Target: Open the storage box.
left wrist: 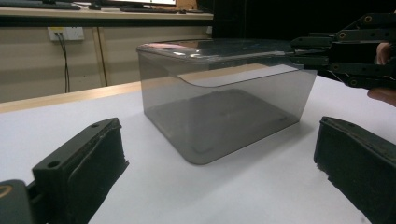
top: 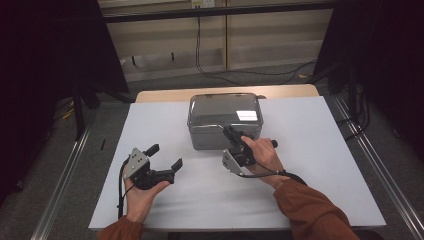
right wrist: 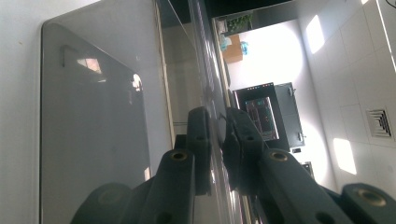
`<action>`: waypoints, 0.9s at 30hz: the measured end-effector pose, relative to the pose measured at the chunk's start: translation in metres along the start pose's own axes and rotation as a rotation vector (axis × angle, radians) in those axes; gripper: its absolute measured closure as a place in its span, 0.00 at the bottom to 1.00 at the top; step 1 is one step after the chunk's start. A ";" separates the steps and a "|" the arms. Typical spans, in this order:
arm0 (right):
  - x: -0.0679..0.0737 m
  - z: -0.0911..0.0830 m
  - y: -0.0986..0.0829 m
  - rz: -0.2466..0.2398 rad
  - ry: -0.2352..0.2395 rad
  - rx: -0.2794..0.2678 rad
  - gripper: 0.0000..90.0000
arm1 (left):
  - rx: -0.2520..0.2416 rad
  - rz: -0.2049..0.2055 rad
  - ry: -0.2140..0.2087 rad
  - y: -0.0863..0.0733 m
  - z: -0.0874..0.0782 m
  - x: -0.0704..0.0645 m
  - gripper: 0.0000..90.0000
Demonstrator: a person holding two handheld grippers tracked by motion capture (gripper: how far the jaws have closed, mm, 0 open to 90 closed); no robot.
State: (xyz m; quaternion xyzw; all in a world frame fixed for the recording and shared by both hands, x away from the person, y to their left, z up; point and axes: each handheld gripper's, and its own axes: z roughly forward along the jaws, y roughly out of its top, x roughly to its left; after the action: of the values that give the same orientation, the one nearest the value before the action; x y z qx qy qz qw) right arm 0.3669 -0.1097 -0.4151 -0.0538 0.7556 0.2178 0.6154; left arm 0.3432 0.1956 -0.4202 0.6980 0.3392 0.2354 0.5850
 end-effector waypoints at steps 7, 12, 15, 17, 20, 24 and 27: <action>-0.004 0.000 0.001 0.008 -0.004 0.002 0.90 | -0.022 0.010 0.010 0.004 0.009 0.005 0.02; -0.007 0.001 0.001 0.005 -0.003 -0.001 0.90 | -0.039 -0.003 0.005 0.009 0.015 0.008 0.02; -0.007 0.001 0.001 0.011 -0.001 -0.002 0.90 | -0.048 -0.005 0.007 0.012 0.017 0.008 0.02; -0.007 0.001 0.001 0.013 -0.002 -0.005 0.90 | -0.054 0.003 0.009 0.015 0.019 0.009 0.02; -0.008 0.001 0.001 0.022 0.000 -0.002 0.90 | -0.059 0.007 0.011 0.017 0.024 0.011 0.02; -0.010 0.002 0.001 0.024 0.000 -0.005 0.89 | -0.046 0.006 0.017 0.015 0.031 0.015 0.03; -0.013 0.003 0.001 0.020 -0.004 -0.005 0.89 | -0.048 0.016 0.002 0.018 0.035 0.015 0.03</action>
State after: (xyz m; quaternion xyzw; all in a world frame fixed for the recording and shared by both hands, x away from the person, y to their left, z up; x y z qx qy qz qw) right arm 0.3721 -0.1098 -0.4026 -0.0474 0.7542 0.2260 0.6146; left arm 0.3821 0.1825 -0.4112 0.6863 0.3285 0.2485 0.5994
